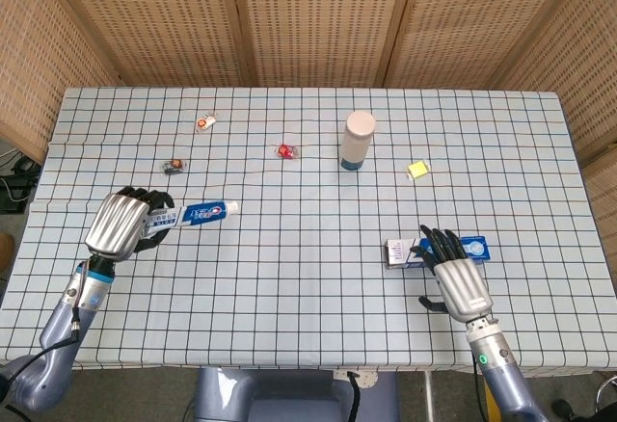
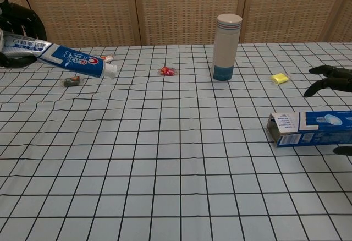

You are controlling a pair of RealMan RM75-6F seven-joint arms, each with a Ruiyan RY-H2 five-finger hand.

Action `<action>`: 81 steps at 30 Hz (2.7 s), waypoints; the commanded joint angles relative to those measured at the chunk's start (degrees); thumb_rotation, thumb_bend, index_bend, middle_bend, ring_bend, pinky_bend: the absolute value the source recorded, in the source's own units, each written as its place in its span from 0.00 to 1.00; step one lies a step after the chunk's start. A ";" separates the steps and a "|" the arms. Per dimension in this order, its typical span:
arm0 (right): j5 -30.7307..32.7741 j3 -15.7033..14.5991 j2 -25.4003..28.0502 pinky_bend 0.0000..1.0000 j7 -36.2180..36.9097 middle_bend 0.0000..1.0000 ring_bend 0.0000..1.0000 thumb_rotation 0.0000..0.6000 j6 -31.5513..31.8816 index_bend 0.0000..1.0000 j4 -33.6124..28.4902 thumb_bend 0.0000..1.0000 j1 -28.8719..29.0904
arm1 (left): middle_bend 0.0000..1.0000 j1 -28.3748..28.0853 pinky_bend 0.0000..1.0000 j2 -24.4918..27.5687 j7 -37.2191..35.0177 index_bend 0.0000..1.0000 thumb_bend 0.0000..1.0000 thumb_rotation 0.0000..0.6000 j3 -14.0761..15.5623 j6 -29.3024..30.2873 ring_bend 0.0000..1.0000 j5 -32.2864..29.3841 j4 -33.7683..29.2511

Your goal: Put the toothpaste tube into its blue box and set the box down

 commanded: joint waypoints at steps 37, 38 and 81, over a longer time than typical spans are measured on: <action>19.61 5.05 -6.87 0.46 0.26 0.45 0.47 1.00 -13.82 0.64 20.38 0.21 9.33 | 0.55 -0.83 0.51 -5.87 -10.98 0.89 0.64 1.00 -1.65 3.26 0.54 6.13 9.46; 19.30 4.97 -6.98 0.52 0.81 0.49 0.52 1.00 -13.71 0.68 20.64 0.22 9.32 | 0.55 -0.81 0.51 -5.83 -10.94 0.89 0.64 1.00 -1.66 3.34 0.54 6.20 9.31; 26.10 15.32 4.16 0.67 23.23 0.58 0.64 1.00 -22.00 0.76 -0.86 0.23 16.85 | 0.55 -10.84 0.51 4.40 -13.50 0.89 0.62 1.00 -13.35 -8.24 0.54 -5.35 -13.09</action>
